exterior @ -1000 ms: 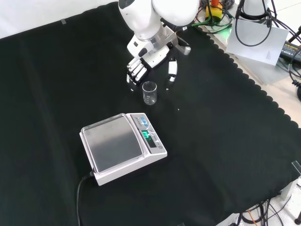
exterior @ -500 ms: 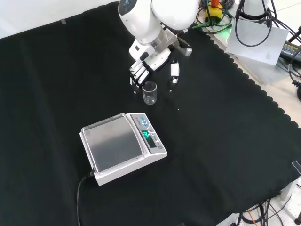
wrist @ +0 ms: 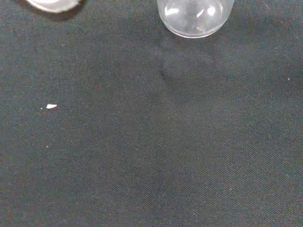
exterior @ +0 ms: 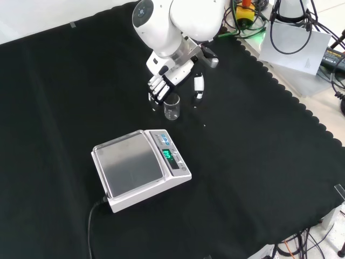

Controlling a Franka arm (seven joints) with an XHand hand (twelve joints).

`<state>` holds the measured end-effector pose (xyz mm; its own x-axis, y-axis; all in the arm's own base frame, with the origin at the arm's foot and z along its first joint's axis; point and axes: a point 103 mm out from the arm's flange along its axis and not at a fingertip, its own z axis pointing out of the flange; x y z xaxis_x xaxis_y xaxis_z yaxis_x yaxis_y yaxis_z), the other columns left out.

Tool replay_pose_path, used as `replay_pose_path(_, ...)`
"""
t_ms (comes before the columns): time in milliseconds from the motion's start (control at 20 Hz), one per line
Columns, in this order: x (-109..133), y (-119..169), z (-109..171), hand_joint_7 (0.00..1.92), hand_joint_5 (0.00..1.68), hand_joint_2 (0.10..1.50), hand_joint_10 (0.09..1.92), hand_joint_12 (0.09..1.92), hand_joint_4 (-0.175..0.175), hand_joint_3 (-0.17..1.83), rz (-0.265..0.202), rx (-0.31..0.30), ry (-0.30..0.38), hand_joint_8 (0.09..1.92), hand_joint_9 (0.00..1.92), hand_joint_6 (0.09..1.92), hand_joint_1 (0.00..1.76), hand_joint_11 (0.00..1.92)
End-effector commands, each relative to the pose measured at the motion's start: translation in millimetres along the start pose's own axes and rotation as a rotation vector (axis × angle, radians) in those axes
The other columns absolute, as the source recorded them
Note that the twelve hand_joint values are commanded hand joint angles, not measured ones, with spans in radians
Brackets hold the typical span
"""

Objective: Pick up the beaker.

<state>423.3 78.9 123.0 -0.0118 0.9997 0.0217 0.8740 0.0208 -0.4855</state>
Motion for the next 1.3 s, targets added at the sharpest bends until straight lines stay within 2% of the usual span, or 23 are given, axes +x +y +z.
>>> replay_pose_path(50, 0, 8, 5, 0.03, 0.23, 0.69, 0.9, 1.42, -0.026, 0.37, 0.013, 0.02, -0.025, 0.74, 0.0, 0.09, 0.79, 0.0)
replay_pose_path(450, 0, 18, 9, 0.04, 0.29, 0.68, 0.92, 1.48, -0.038, 0.4, 0.012, 0.024, -0.023, 0.76, 0.05, 0.09, 0.83, 0.0)
replay_pose_path(700, -1, 22, 11, 0.09, 0.4, 0.66, 0.88, 1.39, -0.082, 0.54, 0.012, 0.025, -0.022, 0.78, 0.33, 0.19, 0.93, 0.36)
replay_pose_path(800, -1, 22, 10, 0.11, 0.39, 0.64, 0.86, 1.35, -0.096, 0.59, 0.013, 0.012, -0.025, 0.79, 0.38, 0.32, 0.96, 0.46)
replay_pose_path(950, -1, 26, 10, 0.15, 0.38, 0.64, 0.84, 1.28, -0.122, 0.63, 0.019, 0.002, -0.035, 0.81, 0.47, 0.65, 1.03, 0.61)
replay_pose_path(1050, -1, 28, 10, 0.17, 0.43, 0.65, 0.83, 1.24, -0.145, 0.65, 0.018, -0.004, -0.037, 0.83, 0.53, 0.8, 1.06, 0.69)
replay_pose_path(1150, 0, 30, 10, 0.2, 0.5, 0.66, 0.81, 1.16, -0.167, 0.66, 0.015, -0.012, -0.035, 0.86, 0.6, 0.89, 1.11, 0.8)
replay_pose_path(1300, 1, 33, 8, 0.24, 0.6, 0.71, 0.75, 1.01, -0.175, 0.69, 0.017, -0.024, -0.049, 0.89, 0.74, 0.96, 1.17, 0.97)
